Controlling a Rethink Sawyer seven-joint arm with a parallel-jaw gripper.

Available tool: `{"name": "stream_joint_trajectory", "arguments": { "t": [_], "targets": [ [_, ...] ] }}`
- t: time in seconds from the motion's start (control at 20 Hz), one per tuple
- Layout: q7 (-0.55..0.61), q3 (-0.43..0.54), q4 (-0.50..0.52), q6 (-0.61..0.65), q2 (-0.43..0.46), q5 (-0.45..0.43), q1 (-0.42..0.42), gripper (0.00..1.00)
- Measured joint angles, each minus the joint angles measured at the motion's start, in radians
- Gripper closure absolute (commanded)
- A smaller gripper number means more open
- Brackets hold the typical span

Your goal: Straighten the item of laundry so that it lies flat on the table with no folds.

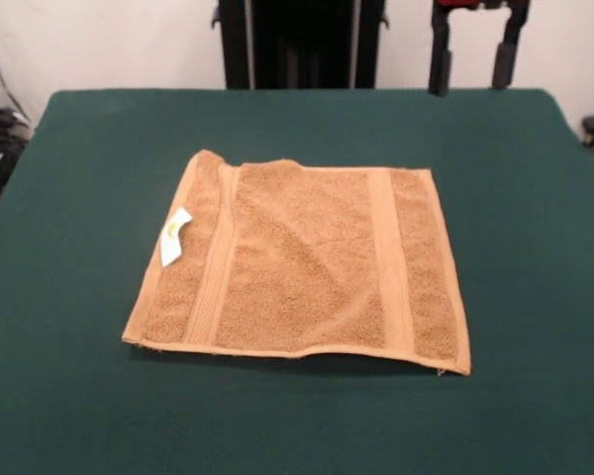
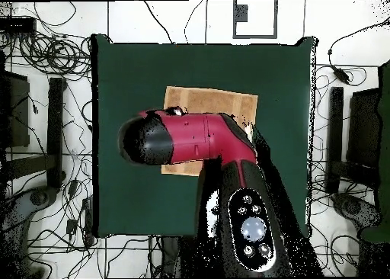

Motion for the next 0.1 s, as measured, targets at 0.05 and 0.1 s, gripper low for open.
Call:
{"name": "stream_joint_trajectory", "arguments": {
  "t": [0.05,0.1],
  "targets": [
    [0.000,-0.003,-0.009,0.000,0.002,0.001,0.001,0.00],
    [0.000,-0.006,-0.018,0.000,0.003,0.003,0.003,0.00]
  ]
}}
